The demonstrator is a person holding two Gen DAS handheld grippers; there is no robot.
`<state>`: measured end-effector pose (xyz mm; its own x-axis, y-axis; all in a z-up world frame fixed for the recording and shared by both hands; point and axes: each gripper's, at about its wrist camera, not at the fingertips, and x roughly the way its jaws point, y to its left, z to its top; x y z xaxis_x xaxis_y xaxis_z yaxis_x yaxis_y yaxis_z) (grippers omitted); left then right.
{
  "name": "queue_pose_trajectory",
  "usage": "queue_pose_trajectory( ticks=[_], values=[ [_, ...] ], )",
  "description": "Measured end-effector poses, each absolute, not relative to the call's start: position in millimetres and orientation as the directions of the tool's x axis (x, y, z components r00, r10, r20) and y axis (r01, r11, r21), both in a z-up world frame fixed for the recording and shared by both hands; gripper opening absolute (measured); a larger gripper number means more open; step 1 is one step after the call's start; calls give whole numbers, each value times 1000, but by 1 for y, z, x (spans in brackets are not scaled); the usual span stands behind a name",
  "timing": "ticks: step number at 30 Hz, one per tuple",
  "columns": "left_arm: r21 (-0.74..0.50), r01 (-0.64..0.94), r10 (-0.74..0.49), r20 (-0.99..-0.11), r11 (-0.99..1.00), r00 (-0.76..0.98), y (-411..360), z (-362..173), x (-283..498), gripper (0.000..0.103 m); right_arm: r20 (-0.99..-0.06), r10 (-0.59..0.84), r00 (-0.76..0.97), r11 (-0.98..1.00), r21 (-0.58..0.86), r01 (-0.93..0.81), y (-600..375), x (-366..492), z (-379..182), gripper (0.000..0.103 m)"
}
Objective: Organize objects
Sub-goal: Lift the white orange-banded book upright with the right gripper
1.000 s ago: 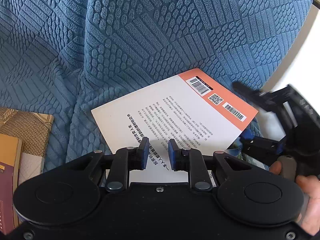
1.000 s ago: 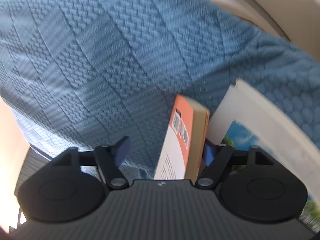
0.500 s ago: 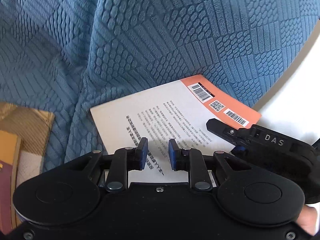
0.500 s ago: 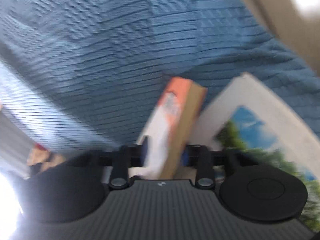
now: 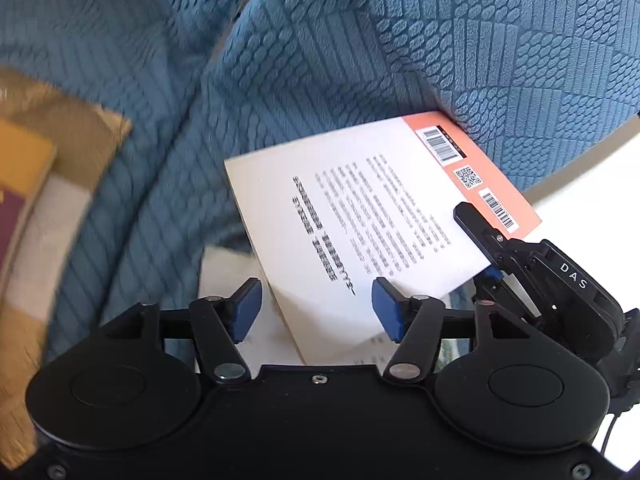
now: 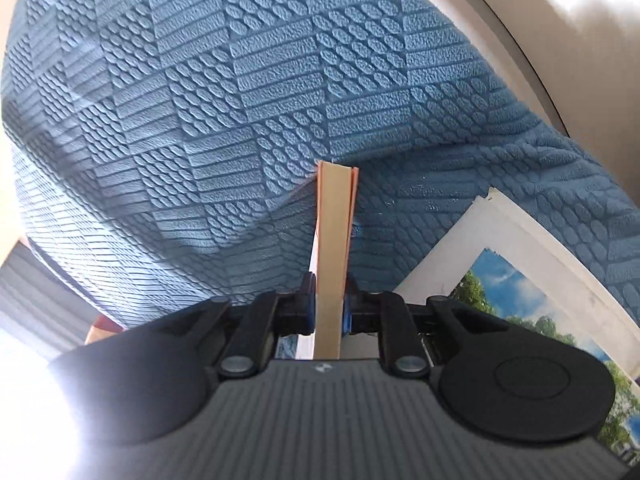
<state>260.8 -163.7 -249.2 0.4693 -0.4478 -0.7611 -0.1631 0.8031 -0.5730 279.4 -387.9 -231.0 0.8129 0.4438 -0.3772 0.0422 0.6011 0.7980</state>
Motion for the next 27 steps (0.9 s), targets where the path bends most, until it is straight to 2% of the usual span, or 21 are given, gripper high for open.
queue_pose_trajectory(
  ticks=[3,5,10,19,27],
  values=[
    [-605,-172,-474,-743,777,472,-164,-252,253,65,-367,449,815,577,815,50,-396,280,-232,15],
    [-617,-169,-483,-733,768,479,-163,-251,253,71,-354,456,817,558,828,47,-399,276,-229,15],
    [-640,-163,-504,-715,751,485,-165,-248,246,77,-331,462,822,536,843,38,-403,262,-222,15],
    [-583,-80,-481,-733,808,481,-139,-236,232,77,-321,458,829,520,853,43,-461,193,-215,15],
    [-600,136,-584,-660,788,473,-114,-216,238,80,-344,525,779,601,798,-52,-446,166,-179,15]
  ],
)
